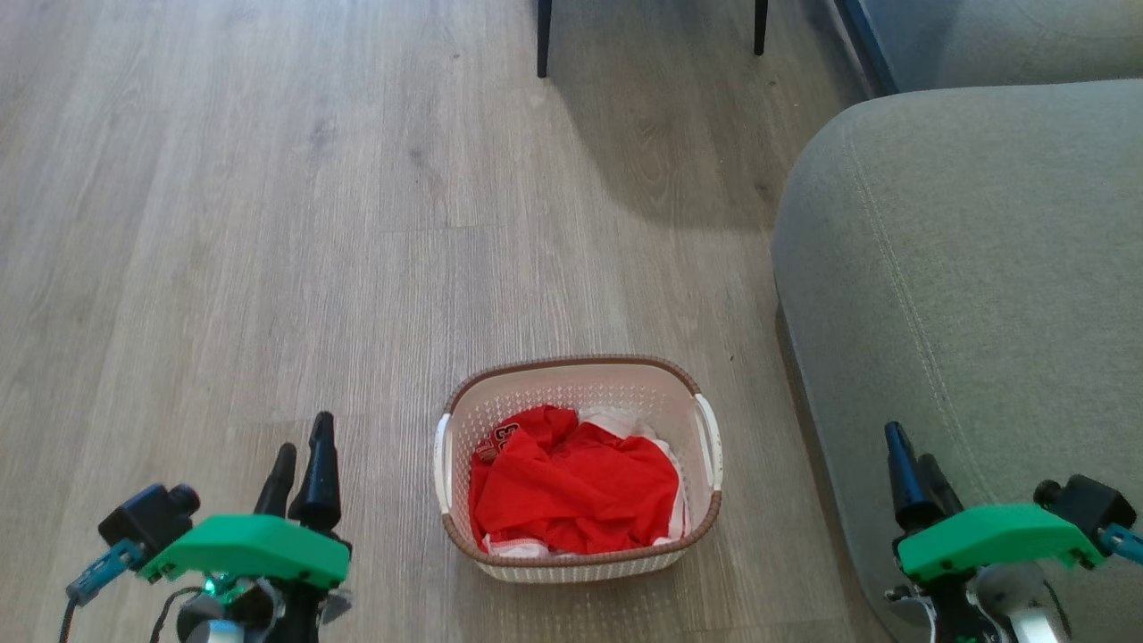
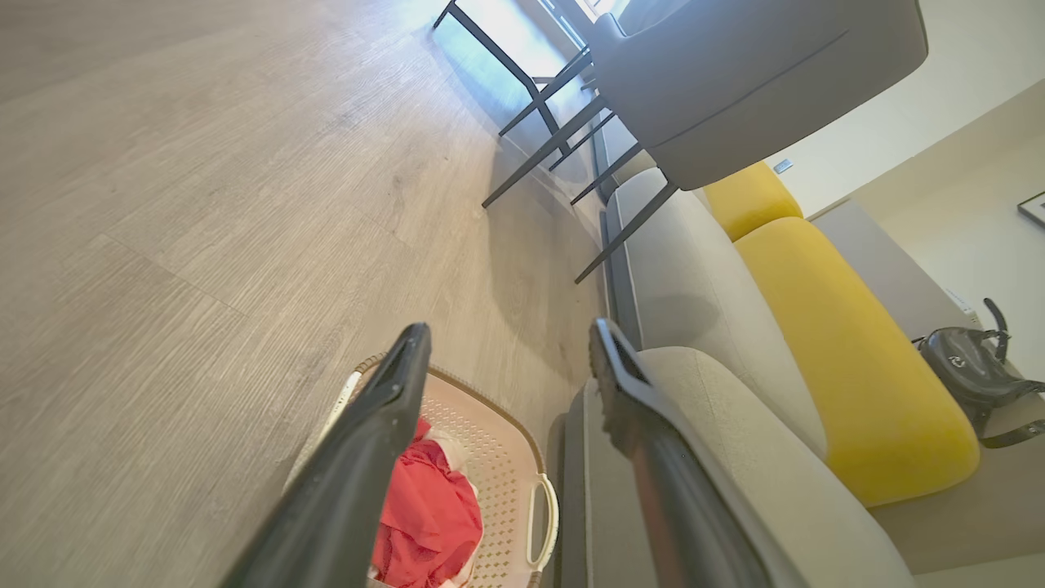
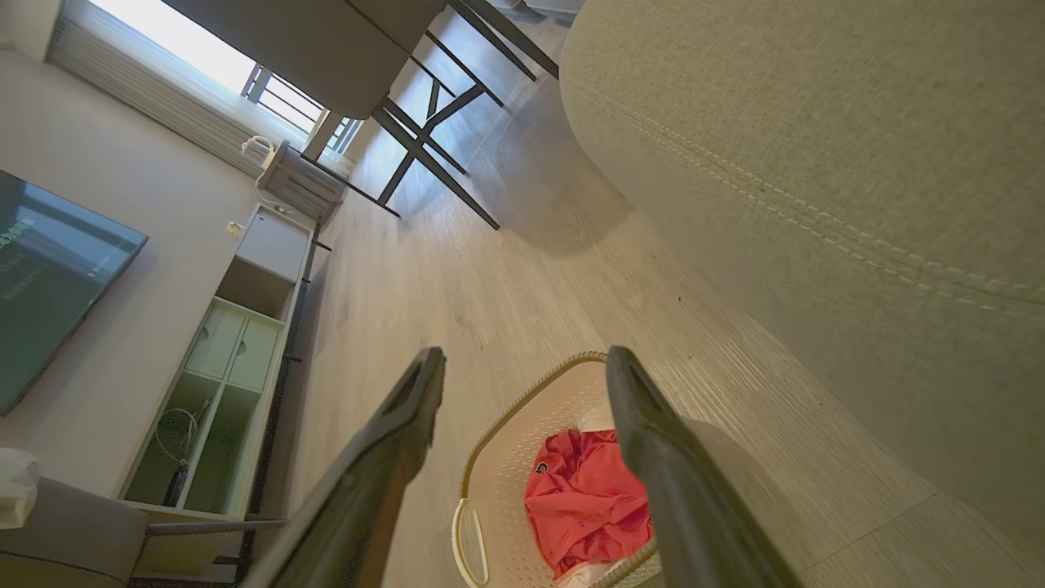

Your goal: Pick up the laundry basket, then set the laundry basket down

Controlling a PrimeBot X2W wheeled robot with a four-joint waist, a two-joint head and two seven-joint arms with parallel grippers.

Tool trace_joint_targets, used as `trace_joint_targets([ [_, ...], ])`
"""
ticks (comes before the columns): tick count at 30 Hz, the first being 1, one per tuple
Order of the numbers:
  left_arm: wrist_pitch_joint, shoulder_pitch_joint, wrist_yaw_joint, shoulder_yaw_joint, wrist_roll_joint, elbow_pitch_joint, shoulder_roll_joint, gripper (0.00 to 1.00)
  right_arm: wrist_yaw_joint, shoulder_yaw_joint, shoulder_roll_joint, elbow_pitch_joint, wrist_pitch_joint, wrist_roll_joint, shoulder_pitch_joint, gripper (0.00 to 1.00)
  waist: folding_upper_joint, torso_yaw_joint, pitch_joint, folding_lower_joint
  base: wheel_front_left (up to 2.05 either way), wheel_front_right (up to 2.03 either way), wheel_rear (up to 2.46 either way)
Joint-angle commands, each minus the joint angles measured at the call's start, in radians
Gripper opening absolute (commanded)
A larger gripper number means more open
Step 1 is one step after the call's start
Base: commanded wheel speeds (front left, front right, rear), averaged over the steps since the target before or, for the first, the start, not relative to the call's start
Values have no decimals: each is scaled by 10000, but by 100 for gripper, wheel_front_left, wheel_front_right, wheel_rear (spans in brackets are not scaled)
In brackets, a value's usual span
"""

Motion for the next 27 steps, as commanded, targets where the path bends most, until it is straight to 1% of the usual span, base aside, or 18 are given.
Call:
trace_joint_targets([
  [1,-118,-345,50,87,350,-443,127,100,-8,142,-109,-439,-151,-291,-428,100,0,0,-4,0,0,0,0],
  [9,-386,-176,168,-59,1667,-470,162,100,-9,407,-121,-442,-415,-1453,-413,100,0,-1,-33,0,0,0,0],
  [27,-891,181,378,-283,3845,-447,241,100,-11,848,-143,-429,-912,-3478,-333,100,0,-3,-190,0,0,0,0],
])
